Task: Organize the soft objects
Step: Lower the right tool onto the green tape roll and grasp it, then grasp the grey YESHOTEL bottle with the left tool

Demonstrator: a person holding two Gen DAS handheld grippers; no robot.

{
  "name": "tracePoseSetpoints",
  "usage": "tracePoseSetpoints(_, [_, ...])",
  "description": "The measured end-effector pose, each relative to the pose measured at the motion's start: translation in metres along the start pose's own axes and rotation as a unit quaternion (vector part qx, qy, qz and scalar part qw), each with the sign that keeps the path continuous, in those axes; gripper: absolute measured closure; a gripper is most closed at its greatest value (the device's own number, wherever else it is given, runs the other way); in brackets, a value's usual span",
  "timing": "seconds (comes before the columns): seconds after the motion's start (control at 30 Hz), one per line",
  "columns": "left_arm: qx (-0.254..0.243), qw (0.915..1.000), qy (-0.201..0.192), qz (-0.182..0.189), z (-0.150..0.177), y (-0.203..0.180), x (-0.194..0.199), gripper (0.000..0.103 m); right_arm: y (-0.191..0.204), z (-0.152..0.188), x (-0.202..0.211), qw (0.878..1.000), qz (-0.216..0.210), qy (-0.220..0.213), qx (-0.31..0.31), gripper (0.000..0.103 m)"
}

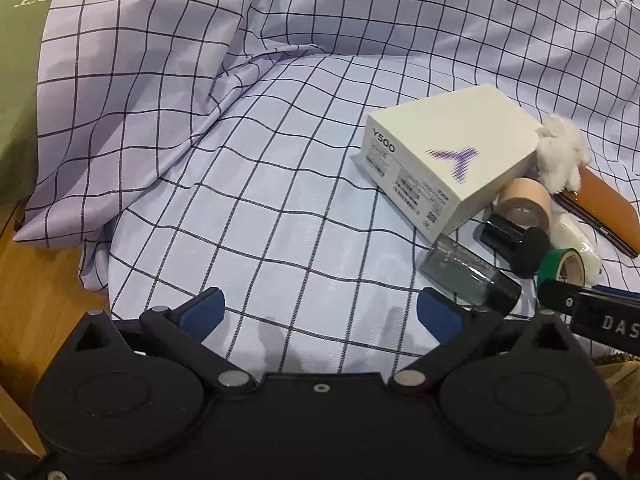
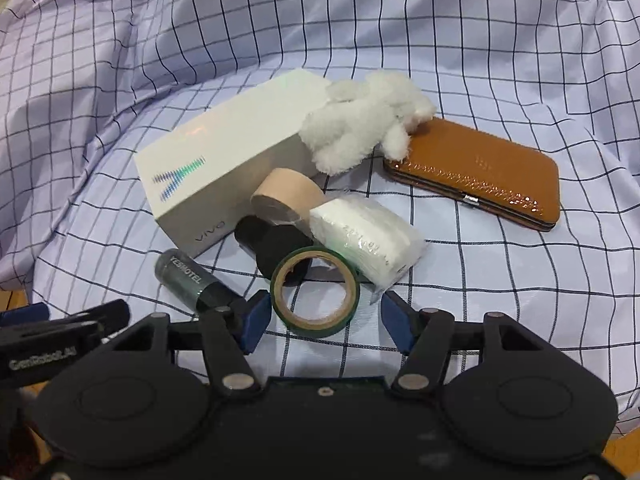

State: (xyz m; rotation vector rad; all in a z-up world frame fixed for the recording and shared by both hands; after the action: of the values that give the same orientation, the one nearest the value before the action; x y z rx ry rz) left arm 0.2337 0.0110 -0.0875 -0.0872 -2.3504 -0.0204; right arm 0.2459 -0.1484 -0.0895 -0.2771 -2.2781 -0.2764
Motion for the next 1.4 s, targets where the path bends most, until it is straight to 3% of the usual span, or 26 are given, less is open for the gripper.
tracePoseSetpoints(0.07, [-0.001, 1.0000, -0.002, -0.001, 0.000, 0.002, 0.000, 0.004, 0.002, 0.000, -0.004, 1.000, -0.001, 0.004, 0.003, 0.056])
tracePoseSetpoints(0.37, [-0.012, 0.9997, -0.015, 0.018, -0.003, -0.006, 0.004, 0.004, -0.018, -0.003, 0.000, 1.000, 0.019, -0.007, -0.009, 0.056])
tracePoseSetpoints(0.67, [-0.085, 0.9913, -0.038, 0.093, 0.003, -0.047, 0.001, 0.004, -0.052, 0.006, 0.003, 0.997, 0.070, -0.024, -0.023, 0.056])
tracePoseSetpoints(1.07, [-0.123, 0.9861, 0.002, 0.111, 0.006, -0.067, -0.027, 0.004, -0.051, 0.011, 0.003, 0.996, 0.075, -0.044, -0.003, 0.055])
tracePoseSetpoints(1.4, [-0.114, 0.9846, 0.031, 0.129, 0.003, -0.064, -0.043, 0.004, -0.054, 0.010, 0.000, 0.998, 0.049, -0.046, -0.015, 0.041])
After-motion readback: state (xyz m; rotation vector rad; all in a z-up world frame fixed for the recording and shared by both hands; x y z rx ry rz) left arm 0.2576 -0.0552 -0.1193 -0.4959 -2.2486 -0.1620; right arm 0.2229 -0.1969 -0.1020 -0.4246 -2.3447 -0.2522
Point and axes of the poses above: each gripper's, at about its wrist camera, not at the fingertips, and x roughly against the way its jaws point, y to its left, z to its underside, the point moved 2 cm from there along -x, roughly the way its jaws point, and after that the axes turned 15 degrees about -y, right-handed, at the moved point
